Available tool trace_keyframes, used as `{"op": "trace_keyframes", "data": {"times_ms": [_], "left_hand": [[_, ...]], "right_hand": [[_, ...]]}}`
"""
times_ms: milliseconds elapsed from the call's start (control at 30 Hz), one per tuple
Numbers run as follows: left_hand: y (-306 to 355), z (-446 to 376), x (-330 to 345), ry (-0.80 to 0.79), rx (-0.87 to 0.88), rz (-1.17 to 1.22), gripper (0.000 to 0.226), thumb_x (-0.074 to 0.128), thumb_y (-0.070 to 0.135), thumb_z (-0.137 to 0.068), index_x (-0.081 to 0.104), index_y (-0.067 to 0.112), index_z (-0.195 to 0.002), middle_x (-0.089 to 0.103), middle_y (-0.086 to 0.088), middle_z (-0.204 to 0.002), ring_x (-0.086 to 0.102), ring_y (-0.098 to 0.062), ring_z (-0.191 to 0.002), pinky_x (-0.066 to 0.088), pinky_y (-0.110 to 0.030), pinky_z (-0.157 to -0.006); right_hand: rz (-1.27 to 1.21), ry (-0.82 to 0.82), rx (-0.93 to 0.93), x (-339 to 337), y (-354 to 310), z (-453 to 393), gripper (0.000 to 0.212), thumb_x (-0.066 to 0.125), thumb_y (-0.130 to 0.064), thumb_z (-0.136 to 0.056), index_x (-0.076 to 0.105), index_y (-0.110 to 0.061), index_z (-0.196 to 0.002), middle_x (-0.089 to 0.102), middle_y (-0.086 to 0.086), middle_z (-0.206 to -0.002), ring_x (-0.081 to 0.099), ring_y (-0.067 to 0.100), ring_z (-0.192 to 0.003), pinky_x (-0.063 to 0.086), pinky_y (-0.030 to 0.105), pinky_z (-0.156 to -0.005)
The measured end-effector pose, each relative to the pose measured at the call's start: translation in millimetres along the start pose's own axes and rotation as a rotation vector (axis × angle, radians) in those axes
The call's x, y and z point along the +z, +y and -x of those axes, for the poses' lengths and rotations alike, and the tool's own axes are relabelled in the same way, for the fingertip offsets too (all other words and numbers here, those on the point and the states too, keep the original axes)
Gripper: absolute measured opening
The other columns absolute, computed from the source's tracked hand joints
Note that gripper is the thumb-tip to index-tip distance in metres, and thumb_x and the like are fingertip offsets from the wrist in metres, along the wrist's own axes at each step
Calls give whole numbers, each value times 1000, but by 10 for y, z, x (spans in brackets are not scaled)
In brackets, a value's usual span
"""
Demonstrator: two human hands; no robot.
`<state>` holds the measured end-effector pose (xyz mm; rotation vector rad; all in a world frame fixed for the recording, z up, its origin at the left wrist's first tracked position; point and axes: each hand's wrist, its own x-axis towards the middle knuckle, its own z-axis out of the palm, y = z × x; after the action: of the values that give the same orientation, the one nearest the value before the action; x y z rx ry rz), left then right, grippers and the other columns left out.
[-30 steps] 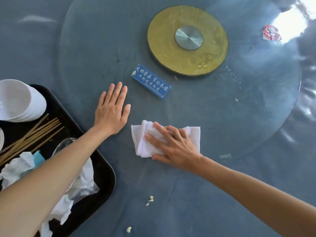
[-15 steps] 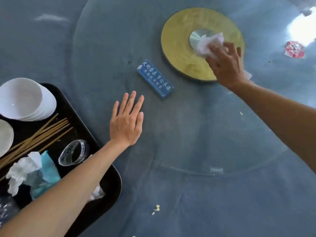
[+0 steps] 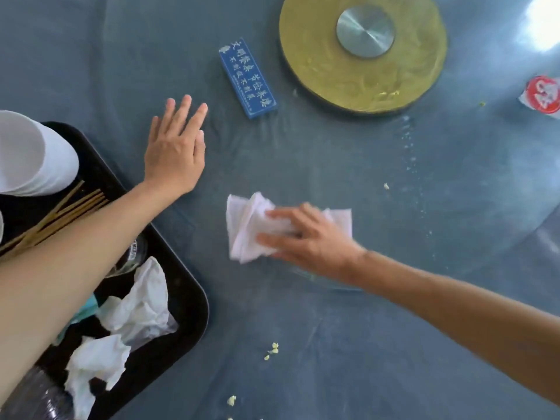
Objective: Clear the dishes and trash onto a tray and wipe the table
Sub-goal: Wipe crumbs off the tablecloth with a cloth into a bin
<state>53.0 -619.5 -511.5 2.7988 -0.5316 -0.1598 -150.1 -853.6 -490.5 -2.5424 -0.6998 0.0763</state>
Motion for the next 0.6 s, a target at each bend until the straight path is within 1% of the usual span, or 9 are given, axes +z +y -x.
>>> {"op": "trace_keyframes", "data": {"times_ms": [67, 100, 167, 233, 300, 367, 433, 500, 600], "left_hand": [[273, 81, 41, 4, -110, 83, 54, 37, 20, -106, 31, 7, -158, 17, -16, -170, 8, -36, -158, 13, -56, -124], [437, 157, 85, -5, -108, 134, 54, 38, 20, -106, 33, 5, -157, 16, -16, -170, 6, -35, -158, 12, -55, -124], [732, 313, 198, -48, -48, 234, 51, 40, 20, -104, 38, 8, -154, 17, -12, -170, 6, -32, -158, 8, -55, -124], [899, 373, 275, -81, -50, 302, 51, 42, 16, -103, 40, 14, -154, 15, -10, -171, 4, -30, -159, 2, -54, -124], [940, 337, 299, -70, -93, 344, 52, 40, 14, -104, 39, 17, -155, 14, -8, -171, 3, -28, -159, 0, -52, -124], [920, 299, 309, -36, -111, 313, 51, 33, 20, -107, 35, 23, -158, 13, -3, -172, 2, -23, -159, -2, -48, -125], [897, 304, 337, 0, -86, 166, 52, 30, 29, -109, 28, 26, -161, 11, -1, -172, 1, -21, -159, -2, -45, -126], [869, 298, 362, 30, -60, 48, 55, 29, 34, -109, 22, 27, -162, 11, -2, -172, 3, -22, -159, 1, -47, -127], [792, 215, 375, 33, -41, 11, 55, 27, 36, -108, 22, 28, -162, 12, -3, -172, 5, -24, -159, 4, -48, -127]], "right_hand": [[-68, -91, -111, 81, -352, 91, 28, 79, -4, -89, 81, -15, -115, 70, 21, -129, 66, 39, -86, 56, 44, -66], [-81, -100, -167, 55, -443, 108, 24, 74, -1, -92, 81, -12, -113, 71, 20, -127, 65, 36, -82, 54, 41, -64], [-101, -18, -225, -153, -405, 64, 23, 62, -2, -99, 80, -8, -112, 71, 20, -126, 62, 33, -78, 49, 39, -66], [-70, 121, -215, -516, -86, -83, 24, 59, -12, -103, 78, -5, -115, 70, 23, -125, 64, 36, -84, 52, 40, -77], [47, 299, -105, -926, 472, -249, 25, 62, -17, -103, 76, -5, -120, 68, 24, -124, 65, 36, -101, 49, 36, -94], [188, 445, 111, -1302, 1148, -415, 26, 60, -20, -106, 74, -11, -126, 63, 24, -128, 62, 38, -111, 46, 35, -99], [295, 429, 306, -1554, 1808, -499, 31, 54, -25, -108, 71, -18, -133, 58, 24, -136, 57, 44, -118, 42, 39, -102], [331, 345, 451, -1612, 2317, -460, 36, 50, -24, -107, 66, -25, -139, 53, 18, -146, 51, 46, -126, 37, 41, -106], [350, 302, 601, -1324, 2440, -345, 39, 44, -34, -108, 64, -28, -141, 51, 8, -153, 48, 45, -127, 39, 48, -107]]}}
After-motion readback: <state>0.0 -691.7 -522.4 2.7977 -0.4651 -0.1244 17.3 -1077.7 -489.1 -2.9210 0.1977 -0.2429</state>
